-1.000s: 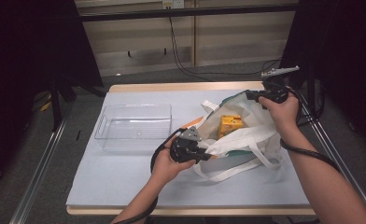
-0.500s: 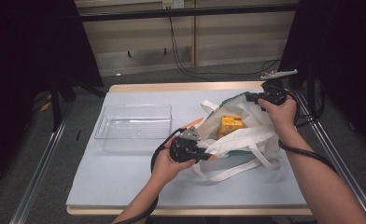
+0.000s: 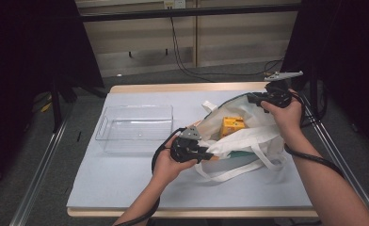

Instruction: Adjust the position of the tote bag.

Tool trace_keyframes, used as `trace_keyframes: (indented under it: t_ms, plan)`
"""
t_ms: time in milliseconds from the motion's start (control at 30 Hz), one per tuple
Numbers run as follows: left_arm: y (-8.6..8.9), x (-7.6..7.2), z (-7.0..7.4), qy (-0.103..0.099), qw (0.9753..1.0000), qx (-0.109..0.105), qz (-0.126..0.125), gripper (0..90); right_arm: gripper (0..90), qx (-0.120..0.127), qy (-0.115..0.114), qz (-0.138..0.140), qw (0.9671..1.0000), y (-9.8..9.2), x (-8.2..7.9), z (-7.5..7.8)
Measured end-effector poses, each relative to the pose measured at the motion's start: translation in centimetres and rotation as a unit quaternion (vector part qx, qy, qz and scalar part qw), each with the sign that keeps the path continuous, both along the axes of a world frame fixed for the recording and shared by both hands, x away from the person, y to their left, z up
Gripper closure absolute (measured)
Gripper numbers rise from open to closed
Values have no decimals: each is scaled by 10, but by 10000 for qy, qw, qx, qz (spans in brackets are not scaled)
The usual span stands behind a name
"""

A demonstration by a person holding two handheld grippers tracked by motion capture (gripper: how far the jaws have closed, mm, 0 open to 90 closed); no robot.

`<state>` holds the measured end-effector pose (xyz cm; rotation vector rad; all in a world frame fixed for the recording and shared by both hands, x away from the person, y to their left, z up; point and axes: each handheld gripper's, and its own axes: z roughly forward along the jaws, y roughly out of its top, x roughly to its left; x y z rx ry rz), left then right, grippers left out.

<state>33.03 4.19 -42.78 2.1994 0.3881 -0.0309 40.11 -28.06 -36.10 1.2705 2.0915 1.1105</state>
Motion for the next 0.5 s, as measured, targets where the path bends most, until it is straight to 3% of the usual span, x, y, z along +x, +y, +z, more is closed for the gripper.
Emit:
trace_keyframes:
  t_ms: [33,100,233,433,500]
  plan:
    - [0,0,0,-2,10000,-38,-26,723,707,-11,-14,9,10000,0,-1,1]
    - [0,-1,3,-65,9999,88,23,698,670,-59,-54,9,10000,1,-3,2]
    - [-1,-1,5,-86,10000,13,18,681,643,-116,-138,35,9998,1,-6,6]
    - [-6,0,12,-294,9995,40,47,551,578,-25,-210,148,9997,2,-9,11]
    - [-7,1,15,-259,9995,-81,153,501,566,-41,-262,175,9995,3,-9,14]
